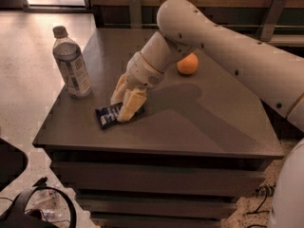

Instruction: Pick rxbar blueberry

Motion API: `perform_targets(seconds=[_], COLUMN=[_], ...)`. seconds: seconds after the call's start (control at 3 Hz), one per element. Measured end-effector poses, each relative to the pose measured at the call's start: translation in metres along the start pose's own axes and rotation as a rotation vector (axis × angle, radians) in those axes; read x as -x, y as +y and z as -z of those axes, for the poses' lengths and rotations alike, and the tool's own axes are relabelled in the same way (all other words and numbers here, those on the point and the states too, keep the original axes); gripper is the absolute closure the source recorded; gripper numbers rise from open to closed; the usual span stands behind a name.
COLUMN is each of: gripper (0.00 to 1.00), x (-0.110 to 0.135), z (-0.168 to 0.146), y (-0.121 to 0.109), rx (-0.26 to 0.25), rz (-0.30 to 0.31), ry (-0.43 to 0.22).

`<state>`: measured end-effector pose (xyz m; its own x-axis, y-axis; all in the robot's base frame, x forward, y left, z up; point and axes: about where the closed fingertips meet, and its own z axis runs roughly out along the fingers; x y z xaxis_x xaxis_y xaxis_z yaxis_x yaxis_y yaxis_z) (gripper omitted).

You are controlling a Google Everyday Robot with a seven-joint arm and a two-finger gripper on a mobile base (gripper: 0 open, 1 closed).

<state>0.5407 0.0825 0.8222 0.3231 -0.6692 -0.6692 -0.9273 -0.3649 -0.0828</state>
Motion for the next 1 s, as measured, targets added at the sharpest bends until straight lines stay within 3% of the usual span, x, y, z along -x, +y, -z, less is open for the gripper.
perform_targets(seconds=[0.67, 1.0], gripper=[1.0, 1.0], x=[0.026, 0.042], z=[0.031, 0.055], y=[-0.003, 0.0], rx=[-0.037, -0.086], rz=[0.055, 0.105], ry=[-0.004, -0.001])
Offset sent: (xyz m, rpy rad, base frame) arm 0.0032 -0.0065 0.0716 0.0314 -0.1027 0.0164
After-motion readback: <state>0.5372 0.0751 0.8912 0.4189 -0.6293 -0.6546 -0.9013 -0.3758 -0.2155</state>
